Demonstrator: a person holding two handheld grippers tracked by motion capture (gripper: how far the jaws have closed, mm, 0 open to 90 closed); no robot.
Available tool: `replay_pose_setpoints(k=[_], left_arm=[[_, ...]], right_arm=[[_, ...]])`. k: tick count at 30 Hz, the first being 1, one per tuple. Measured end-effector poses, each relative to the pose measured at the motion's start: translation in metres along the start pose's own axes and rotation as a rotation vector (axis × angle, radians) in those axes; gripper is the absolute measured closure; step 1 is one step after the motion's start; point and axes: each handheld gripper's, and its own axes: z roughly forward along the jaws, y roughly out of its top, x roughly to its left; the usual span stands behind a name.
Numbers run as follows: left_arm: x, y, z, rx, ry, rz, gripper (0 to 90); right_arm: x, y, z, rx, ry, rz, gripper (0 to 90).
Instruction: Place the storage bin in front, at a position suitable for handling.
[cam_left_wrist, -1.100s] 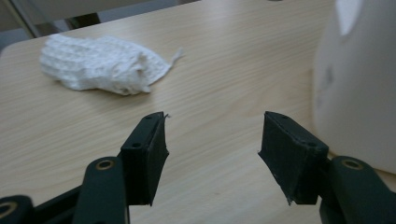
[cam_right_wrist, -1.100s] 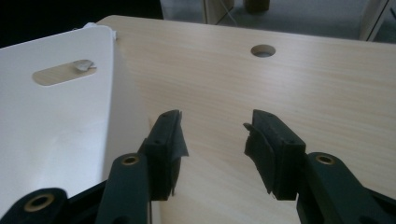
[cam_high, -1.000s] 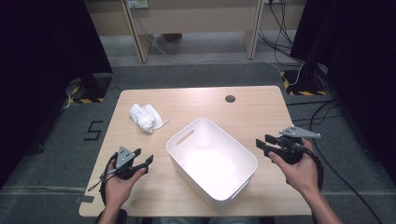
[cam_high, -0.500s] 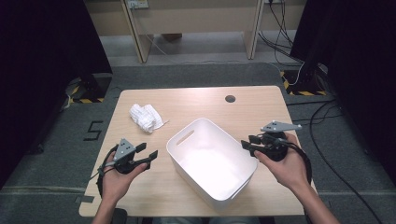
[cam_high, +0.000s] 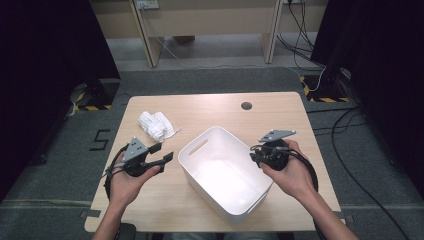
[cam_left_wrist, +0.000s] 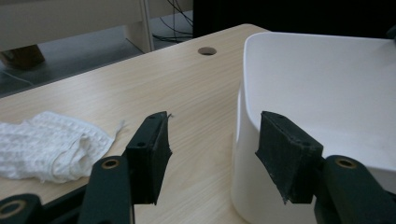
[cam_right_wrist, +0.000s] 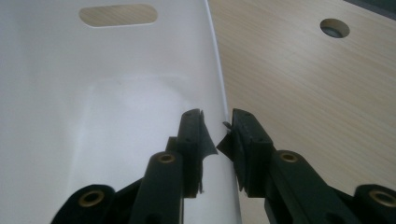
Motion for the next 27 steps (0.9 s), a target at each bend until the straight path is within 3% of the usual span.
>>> replay_pose_setpoints(k=[5,7,16,17,22,24,25,27], left_arm=[[0.001,0.007,0.015,0.033,-0.025,-0.001,45.2],[0.002,0.008,0.023,0.029,-0.062,-0.034,46.3],[0.003,0.02,0.035,0.051,-0.098,-0.046,47.8],[0.005,0.024,0.041,0.079,-0.111,-0.046,47.6],[0.011,0.033,0.057,0.107,-0.104,-0.052,46.8],[0.014,0.035,0.064,0.122,-0.083,-0.06,46.9],[0.018,0.035,0.07,0.146,-0.053,-0.06,47.5],[0.02,0.034,0.074,0.157,-0.047,-0.07,47.6]], right_arm=[[-0.005,0.001,0.008,0.041,-0.022,-0.024,85.8],[-0.007,0.0,0.014,0.053,-0.008,-0.018,86.1],[-0.017,0.015,0.028,0.067,-0.009,-0.034,85.7],[-0.02,0.021,0.034,0.068,-0.016,-0.044,85.1],[-0.025,0.036,0.048,0.07,-0.022,-0.065,84.7],[-0.026,0.038,0.05,0.071,-0.021,-0.065,84.6],[-0.028,0.044,0.056,0.07,-0.02,-0.072,84.3],[-0.029,0.046,0.057,0.07,-0.021,-0.073,84.2]])
